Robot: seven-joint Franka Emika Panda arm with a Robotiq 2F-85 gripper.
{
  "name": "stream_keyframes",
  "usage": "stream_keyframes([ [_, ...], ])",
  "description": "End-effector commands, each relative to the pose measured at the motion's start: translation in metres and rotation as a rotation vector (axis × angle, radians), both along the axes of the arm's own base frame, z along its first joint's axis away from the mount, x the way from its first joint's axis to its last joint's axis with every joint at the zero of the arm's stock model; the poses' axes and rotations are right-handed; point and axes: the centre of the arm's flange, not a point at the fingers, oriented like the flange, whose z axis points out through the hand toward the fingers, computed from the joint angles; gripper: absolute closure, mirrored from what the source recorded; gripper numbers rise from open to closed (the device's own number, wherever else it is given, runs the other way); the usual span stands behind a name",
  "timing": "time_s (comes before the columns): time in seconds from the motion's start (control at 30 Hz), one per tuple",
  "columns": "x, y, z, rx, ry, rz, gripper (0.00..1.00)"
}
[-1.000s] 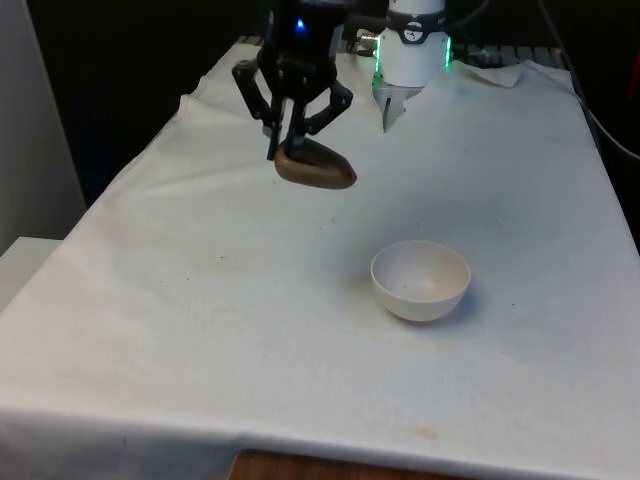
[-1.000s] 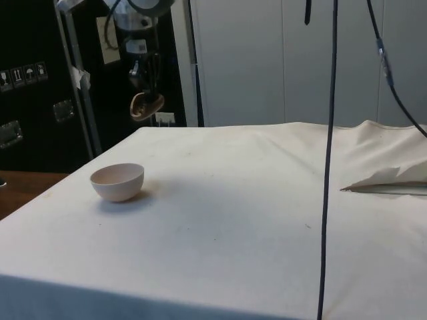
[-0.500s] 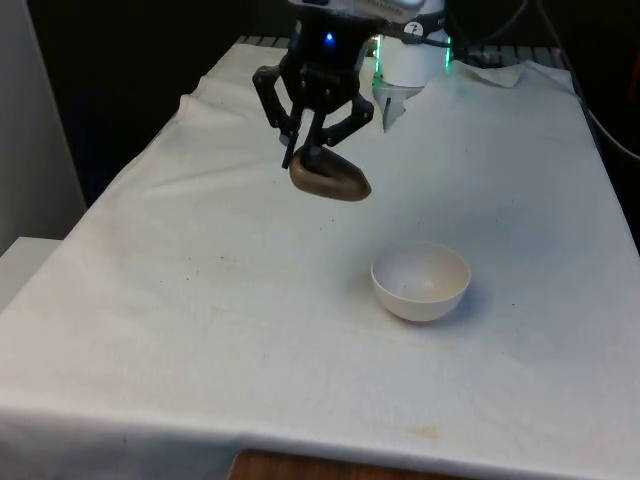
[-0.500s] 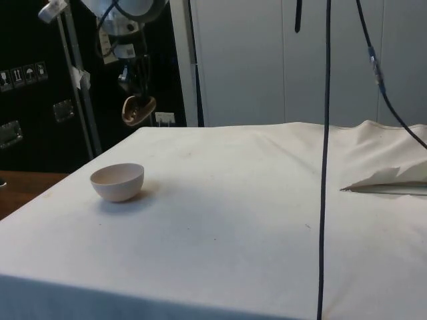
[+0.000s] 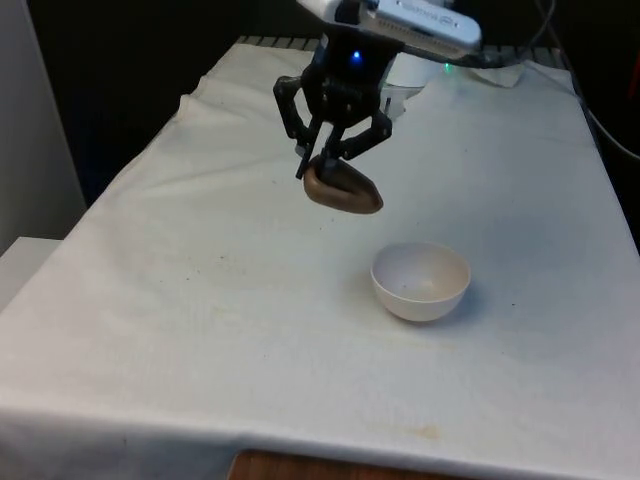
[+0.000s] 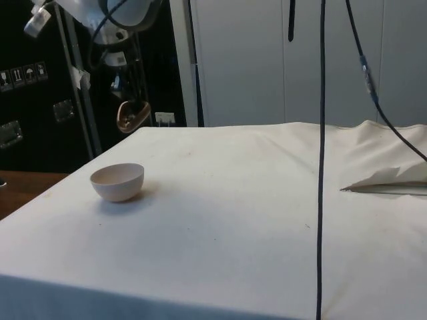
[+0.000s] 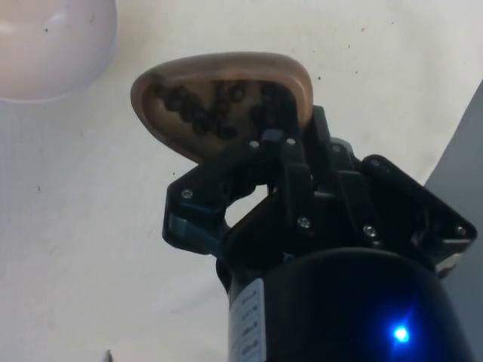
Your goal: Pour the coffee beans from the cup into the bowl.
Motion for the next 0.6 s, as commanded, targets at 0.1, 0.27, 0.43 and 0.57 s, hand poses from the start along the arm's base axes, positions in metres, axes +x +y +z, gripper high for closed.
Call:
stream_keyframes([
  [0.1, 0.003, 0.007, -0.004, -0.027, 0.01, -0.005, 0.88],
  [0.27, 0.005, 0.015, -0.008, -0.049, 0.012, -0.006, 0.88],
  [0.43, 0.006, 0.025, -0.011, -0.077, 0.01, -0.009, 0.88],
  [0.57, 0.007, 0.029, -0.012, -0.087, 0.01, -0.01, 0.88],
])
